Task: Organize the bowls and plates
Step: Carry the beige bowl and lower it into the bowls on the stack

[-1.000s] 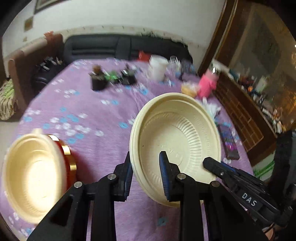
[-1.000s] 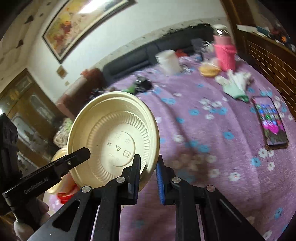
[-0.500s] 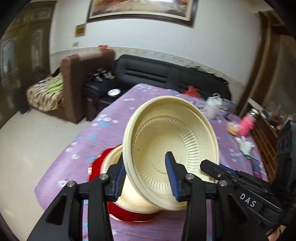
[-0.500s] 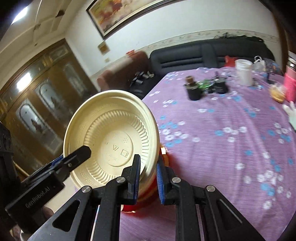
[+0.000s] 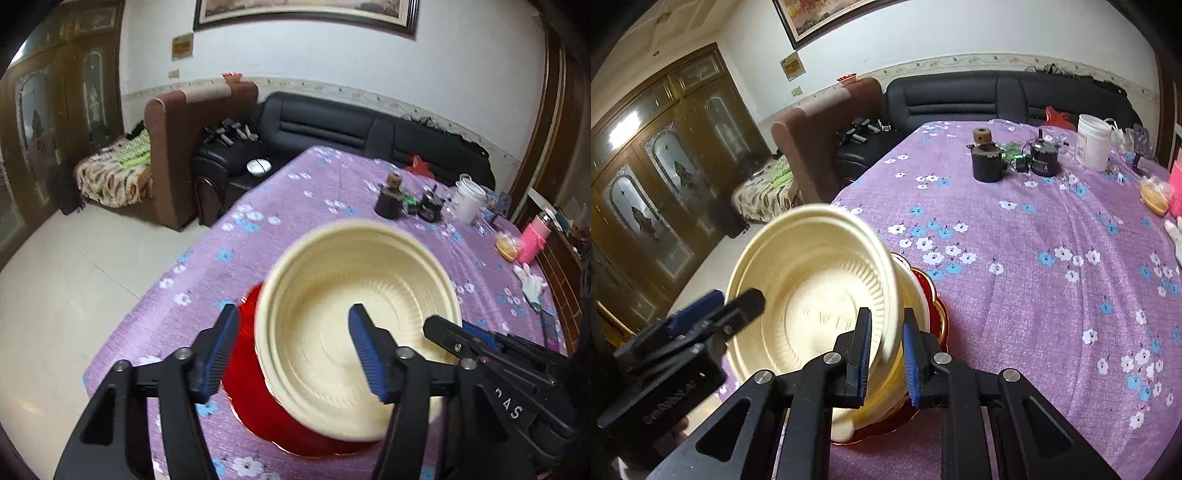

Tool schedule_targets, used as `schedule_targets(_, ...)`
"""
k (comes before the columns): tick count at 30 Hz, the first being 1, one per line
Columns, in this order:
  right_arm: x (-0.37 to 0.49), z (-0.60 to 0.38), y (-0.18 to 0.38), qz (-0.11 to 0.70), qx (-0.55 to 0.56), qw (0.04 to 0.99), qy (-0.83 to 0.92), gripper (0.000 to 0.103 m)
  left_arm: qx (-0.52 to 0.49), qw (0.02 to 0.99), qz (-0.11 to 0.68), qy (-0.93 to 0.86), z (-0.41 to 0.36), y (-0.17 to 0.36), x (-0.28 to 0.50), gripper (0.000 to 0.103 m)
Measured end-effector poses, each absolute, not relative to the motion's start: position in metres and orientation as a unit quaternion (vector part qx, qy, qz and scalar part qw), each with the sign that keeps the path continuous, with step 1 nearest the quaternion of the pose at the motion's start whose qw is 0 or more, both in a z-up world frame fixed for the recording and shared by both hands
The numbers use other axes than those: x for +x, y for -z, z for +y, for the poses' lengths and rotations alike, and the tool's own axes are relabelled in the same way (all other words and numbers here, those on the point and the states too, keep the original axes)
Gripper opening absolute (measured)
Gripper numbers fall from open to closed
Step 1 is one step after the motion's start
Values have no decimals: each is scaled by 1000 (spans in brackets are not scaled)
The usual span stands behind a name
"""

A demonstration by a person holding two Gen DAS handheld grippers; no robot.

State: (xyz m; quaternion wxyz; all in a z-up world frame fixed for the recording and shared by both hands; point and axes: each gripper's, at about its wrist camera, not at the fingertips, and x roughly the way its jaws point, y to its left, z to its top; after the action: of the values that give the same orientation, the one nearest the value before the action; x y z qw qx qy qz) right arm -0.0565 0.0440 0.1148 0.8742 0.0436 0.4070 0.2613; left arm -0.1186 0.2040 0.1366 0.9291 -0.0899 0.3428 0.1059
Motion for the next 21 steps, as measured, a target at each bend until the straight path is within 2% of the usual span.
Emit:
schedule_targets(3,-60,48,-117,394,30,881,-258,18,-92,934,327,-113,209,-142,-123,71)
schedule_targets(9,-64,52,-120,367,22,892,-263,21,-107,934,322,-113,217,-142,-126,72)
schedule_targets(12,-66,49,-124,352,30,896,-267,31,-112,936,315,-113,219,-143,-129,72)
schedule_targets(14,-66,46,-126,345,35,900,-266,42,-111,937,311,-114,220,-145,-131,74)
schedule_targets(16,-66,43,-127,340,40,902,-263,46,-109,937,311,-115,219,-145,-130,75)
schedule_targets(21,-65,31,-125,338,55,906,-247,48,-99,937,313,-115,214,-143,-128,76)
